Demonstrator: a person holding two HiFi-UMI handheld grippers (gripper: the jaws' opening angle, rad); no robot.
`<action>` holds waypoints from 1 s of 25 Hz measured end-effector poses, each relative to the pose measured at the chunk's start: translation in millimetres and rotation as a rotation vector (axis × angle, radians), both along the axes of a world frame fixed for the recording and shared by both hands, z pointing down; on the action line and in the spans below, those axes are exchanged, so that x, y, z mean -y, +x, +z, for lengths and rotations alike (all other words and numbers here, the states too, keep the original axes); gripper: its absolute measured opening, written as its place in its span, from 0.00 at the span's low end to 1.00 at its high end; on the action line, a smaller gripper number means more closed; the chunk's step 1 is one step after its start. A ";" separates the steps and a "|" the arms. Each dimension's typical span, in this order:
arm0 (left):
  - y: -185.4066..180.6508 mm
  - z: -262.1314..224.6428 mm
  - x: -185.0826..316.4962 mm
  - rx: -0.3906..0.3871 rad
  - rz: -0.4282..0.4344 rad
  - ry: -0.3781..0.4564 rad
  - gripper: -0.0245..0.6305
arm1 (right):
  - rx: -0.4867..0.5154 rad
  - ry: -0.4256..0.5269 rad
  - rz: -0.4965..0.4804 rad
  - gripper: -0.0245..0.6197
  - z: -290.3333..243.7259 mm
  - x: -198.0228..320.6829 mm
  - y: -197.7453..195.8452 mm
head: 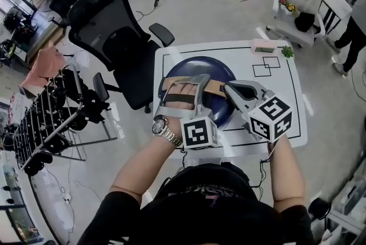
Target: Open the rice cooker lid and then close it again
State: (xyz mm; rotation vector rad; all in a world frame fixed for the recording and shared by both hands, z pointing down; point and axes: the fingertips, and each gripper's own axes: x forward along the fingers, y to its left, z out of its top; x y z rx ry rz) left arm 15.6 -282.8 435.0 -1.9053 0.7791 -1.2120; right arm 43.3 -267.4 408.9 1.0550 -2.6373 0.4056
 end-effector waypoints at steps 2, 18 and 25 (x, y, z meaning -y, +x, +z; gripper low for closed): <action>0.2 1.3 0.1 0.018 0.000 0.003 0.30 | -0.006 -0.001 0.001 0.04 3.0 0.0 0.8; 3.4 19.4 -2.4 0.080 -0.007 -0.009 0.31 | 0.013 -0.033 -0.003 0.04 17.1 -0.6 5.7; 2.0 20.2 -3.5 0.112 -0.022 -0.010 0.31 | 0.019 -0.034 -0.022 0.04 16.0 -1.4 6.4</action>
